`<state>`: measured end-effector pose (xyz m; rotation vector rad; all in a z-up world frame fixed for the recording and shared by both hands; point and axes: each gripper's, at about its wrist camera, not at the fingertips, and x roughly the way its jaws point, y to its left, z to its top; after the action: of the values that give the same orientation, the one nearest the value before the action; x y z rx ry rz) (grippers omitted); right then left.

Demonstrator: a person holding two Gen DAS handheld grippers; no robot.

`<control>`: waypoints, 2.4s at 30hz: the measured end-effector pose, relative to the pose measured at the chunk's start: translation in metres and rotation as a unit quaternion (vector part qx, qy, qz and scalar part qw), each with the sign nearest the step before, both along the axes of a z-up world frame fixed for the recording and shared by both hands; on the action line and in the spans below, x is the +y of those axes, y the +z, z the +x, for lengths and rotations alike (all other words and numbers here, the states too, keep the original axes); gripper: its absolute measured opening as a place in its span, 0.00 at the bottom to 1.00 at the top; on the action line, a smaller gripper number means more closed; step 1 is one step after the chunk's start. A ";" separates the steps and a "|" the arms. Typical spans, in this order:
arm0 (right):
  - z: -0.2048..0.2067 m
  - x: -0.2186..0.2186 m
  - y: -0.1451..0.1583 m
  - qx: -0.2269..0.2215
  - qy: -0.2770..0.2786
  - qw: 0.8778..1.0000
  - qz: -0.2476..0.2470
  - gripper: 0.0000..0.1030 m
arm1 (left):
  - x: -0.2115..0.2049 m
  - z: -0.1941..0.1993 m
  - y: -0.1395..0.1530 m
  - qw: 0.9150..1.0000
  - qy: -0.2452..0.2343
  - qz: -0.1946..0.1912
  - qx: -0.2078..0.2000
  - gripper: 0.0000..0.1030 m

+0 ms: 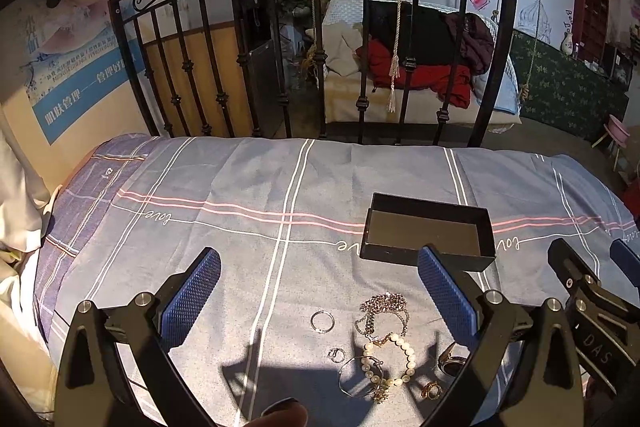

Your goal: Organize jewelry

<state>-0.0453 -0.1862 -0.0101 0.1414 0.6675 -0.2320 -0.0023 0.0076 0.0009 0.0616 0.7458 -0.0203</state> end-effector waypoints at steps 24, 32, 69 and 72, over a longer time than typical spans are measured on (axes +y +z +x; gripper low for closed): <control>-0.003 -0.002 0.009 0.011 0.019 1.000 -0.008 0.96 | 0.000 -0.005 0.004 1.000 0.001 0.003 0.004 0.94; -0.027 -0.010 0.030 0.001 0.053 0.998 -0.019 0.96 | 0.004 -0.029 0.012 1.000 0.011 0.005 0.005 0.94; -0.119 -0.033 0.106 -0.049 0.057 0.997 -0.005 0.96 | -0.009 -0.121 0.083 0.998 -0.002 0.009 -0.060 0.94; -0.120 -0.030 0.106 -0.051 0.052 0.997 -0.006 0.96 | -0.008 -0.122 0.081 0.998 -0.003 0.007 -0.058 0.94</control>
<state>-0.1657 -0.2167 0.0955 0.1053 0.5704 -0.1272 -0.1239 -0.0007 0.0821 0.0785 0.6297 -0.0178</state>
